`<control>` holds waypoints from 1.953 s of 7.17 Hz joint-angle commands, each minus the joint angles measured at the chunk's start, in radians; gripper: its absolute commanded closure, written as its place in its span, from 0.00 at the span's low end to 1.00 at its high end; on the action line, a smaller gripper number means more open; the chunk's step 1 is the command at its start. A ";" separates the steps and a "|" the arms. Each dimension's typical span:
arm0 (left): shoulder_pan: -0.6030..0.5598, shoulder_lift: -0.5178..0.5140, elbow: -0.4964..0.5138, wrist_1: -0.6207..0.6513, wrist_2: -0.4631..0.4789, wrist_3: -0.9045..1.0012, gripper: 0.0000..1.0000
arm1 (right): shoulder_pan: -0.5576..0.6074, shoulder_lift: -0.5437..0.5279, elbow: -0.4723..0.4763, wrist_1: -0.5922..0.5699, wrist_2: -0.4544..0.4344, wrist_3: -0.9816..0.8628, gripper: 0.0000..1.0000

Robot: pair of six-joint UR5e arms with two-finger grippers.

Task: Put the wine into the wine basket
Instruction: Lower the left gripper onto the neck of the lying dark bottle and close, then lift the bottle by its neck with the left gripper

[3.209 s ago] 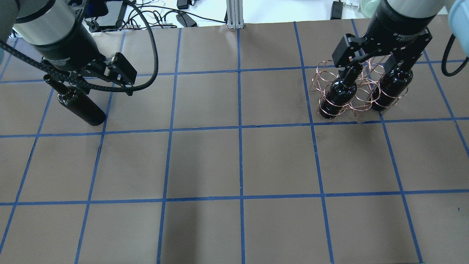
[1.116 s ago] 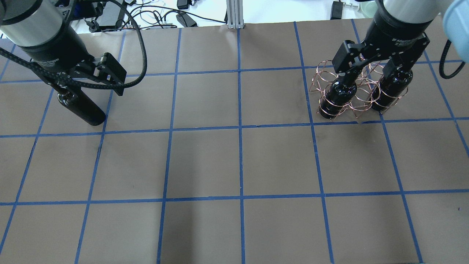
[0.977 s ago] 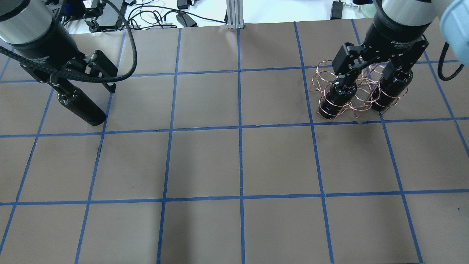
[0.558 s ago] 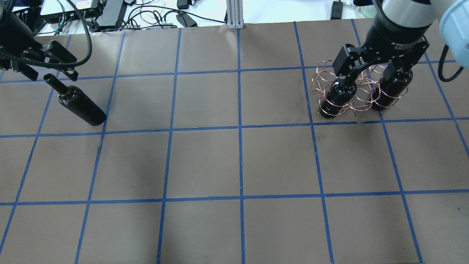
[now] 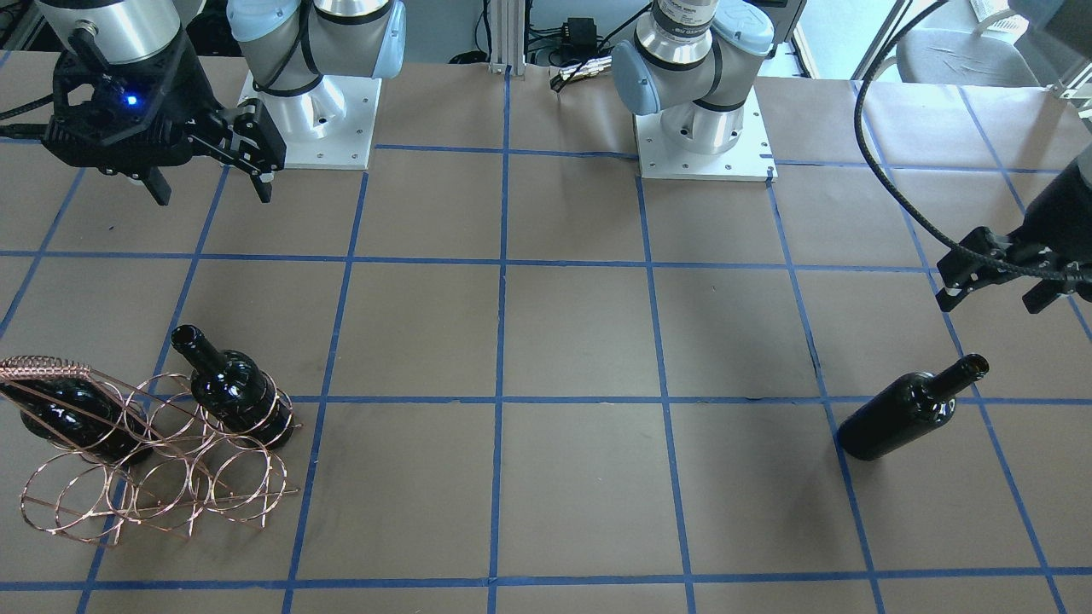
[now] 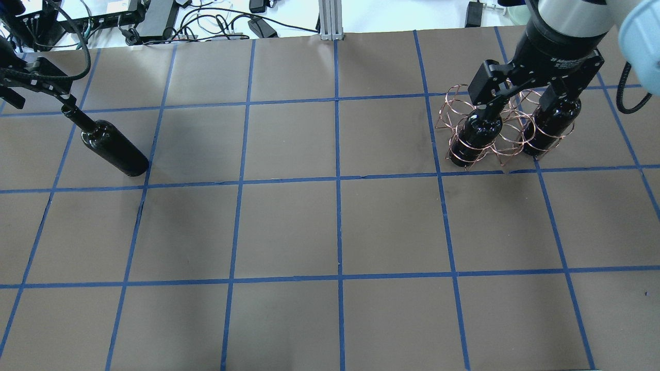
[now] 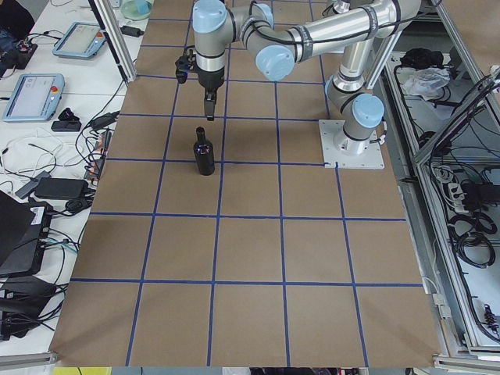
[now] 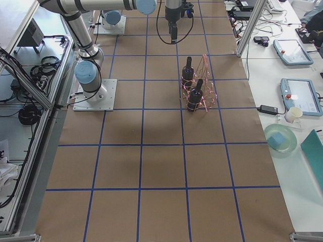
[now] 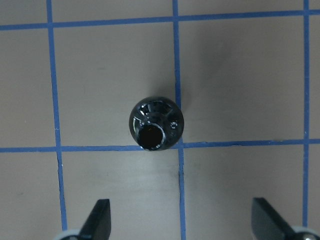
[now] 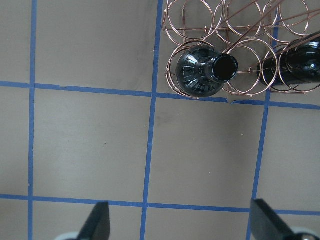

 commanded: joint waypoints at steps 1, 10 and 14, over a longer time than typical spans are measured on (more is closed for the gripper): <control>0.008 -0.085 0.002 0.069 -0.041 -0.017 0.00 | -0.001 0.000 0.001 -0.004 0.000 0.000 0.00; 0.007 -0.167 0.018 0.053 -0.015 -0.040 0.25 | 0.001 0.000 0.001 -0.002 0.000 -0.002 0.00; 0.007 -0.165 0.019 0.043 -0.002 -0.039 0.59 | 0.001 0.000 0.001 -0.002 0.000 -0.002 0.00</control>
